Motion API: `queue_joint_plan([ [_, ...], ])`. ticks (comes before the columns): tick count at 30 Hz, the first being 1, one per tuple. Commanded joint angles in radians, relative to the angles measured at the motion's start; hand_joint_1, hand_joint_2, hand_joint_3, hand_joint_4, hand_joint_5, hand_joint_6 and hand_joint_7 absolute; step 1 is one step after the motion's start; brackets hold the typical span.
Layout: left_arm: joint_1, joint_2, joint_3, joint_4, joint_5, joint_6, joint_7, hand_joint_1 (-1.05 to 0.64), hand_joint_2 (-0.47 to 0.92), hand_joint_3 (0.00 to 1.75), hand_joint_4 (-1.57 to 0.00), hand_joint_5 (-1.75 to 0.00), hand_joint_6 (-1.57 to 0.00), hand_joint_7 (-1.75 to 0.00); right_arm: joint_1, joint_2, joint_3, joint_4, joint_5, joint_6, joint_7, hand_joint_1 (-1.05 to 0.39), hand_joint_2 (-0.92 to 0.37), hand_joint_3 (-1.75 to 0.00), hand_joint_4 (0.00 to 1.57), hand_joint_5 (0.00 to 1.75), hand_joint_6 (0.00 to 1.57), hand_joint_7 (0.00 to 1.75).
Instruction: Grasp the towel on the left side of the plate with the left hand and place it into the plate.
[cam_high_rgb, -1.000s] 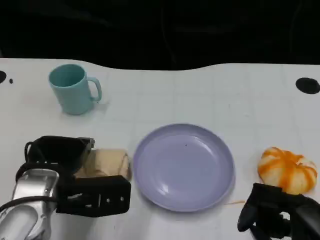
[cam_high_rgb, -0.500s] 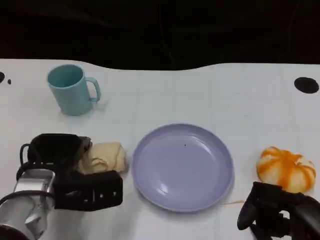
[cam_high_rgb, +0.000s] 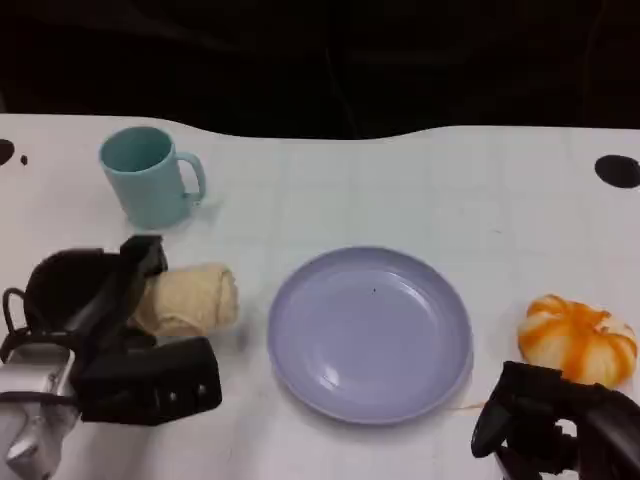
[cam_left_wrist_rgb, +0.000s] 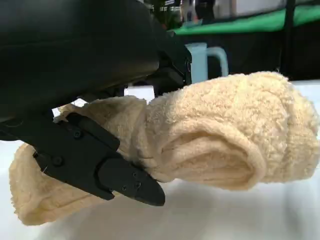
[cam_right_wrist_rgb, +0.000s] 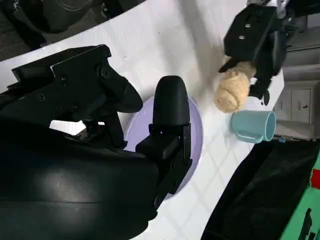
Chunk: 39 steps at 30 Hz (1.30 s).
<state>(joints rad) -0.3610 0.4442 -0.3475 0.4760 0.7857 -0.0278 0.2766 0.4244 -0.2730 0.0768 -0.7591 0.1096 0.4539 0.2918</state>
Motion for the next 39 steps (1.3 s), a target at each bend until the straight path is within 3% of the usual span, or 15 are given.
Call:
queue_joint_plan([
  [1, 0.026, 0.021, 0.031, -0.149, -0.012, 0.014, -0.037, -0.18, 0.69, 0.61, -0.85, -1.75, -0.57, -1.75, 0.005, -0.015, -0.005, -0.021, 0.004, 0.015, 0.000, -0.02, -0.67, -1.06, 0.69, 1.75, 0.55, 1.59],
  [9, -0.007, -0.020, 0.021, -0.290, -0.004, 0.024, -0.098, -0.18, 0.48, 0.96, -0.88, -1.75, -0.62, -1.75, 0.006, -0.010, -0.008, -0.014, 0.017, 0.024, 0.000, -0.02, -0.67, -1.06, 0.69, 1.75, 0.55, 1.58],
  [14, -0.040, -0.052, 0.002, -0.310, -0.014, 0.009, -0.149, -0.20, 0.49, 1.04, -0.88, -1.75, -0.62, -1.75, 0.006, -0.013, -0.005, -0.007, 0.012, 0.022, -0.001, -0.02, -0.67, -1.06, 0.69, 1.75, 0.56, 1.58],
  [26, -0.101, -0.189, -0.068, -0.306, -0.003, 0.056, -0.263, -0.22, 0.48, 1.03, -0.89, -1.75, -0.67, -1.75, 0.022, -0.022, -0.013, -0.001, 0.015, -0.015, 0.012, -0.03, -0.65, -1.06, 0.72, 1.75, 0.58, 1.57],
  [31, -0.131, -0.246, -0.101, -0.278, -0.005, 0.080, -0.291, -0.23, 0.49, 1.01, -0.88, -1.75, -0.66, -1.74, 0.019, -0.016, -0.014, -0.010, 0.021, 0.005, 0.006, -0.03, -0.65, -1.08, 0.70, 1.75, 0.59, 1.56],
  [39, -0.160, -0.311, -0.161, -0.196, 0.011, 0.111, -0.296, -0.21, 0.54, 0.84, -0.89, -1.75, -0.63, -1.74, 0.020, -0.022, -0.009, -0.005, 0.018, -0.003, 0.006, -0.04, -0.65, -1.07, 0.70, 1.75, 0.58, 1.56],
])
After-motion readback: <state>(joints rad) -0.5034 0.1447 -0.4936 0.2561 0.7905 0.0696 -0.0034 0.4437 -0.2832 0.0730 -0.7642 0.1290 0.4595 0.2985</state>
